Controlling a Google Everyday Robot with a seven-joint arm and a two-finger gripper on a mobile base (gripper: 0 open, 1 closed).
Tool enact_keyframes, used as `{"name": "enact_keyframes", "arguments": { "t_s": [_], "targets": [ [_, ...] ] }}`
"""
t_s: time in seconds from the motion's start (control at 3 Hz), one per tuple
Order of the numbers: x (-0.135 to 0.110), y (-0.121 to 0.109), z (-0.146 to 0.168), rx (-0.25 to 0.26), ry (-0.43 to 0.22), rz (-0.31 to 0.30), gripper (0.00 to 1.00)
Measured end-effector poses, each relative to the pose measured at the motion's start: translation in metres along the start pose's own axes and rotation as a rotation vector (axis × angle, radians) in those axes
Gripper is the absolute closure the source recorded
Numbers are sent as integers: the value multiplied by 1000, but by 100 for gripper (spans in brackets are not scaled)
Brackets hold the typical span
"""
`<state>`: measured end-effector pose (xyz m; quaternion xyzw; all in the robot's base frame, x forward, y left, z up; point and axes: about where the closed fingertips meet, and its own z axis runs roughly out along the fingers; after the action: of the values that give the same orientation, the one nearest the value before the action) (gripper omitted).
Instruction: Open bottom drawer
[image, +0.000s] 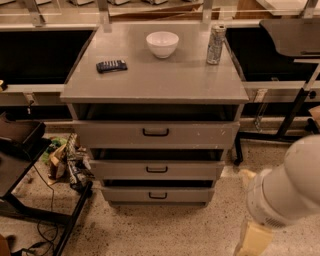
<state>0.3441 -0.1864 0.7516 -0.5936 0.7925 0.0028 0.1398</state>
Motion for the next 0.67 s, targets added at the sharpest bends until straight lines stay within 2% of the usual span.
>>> {"name": "enact_keyframes", "arguments": {
  "t_s": [0.33,0.67],
  "targets": [
    [20,16,59,-45,13,42,0],
    [20,16,59,-45,13,42,0]
  ]
}}
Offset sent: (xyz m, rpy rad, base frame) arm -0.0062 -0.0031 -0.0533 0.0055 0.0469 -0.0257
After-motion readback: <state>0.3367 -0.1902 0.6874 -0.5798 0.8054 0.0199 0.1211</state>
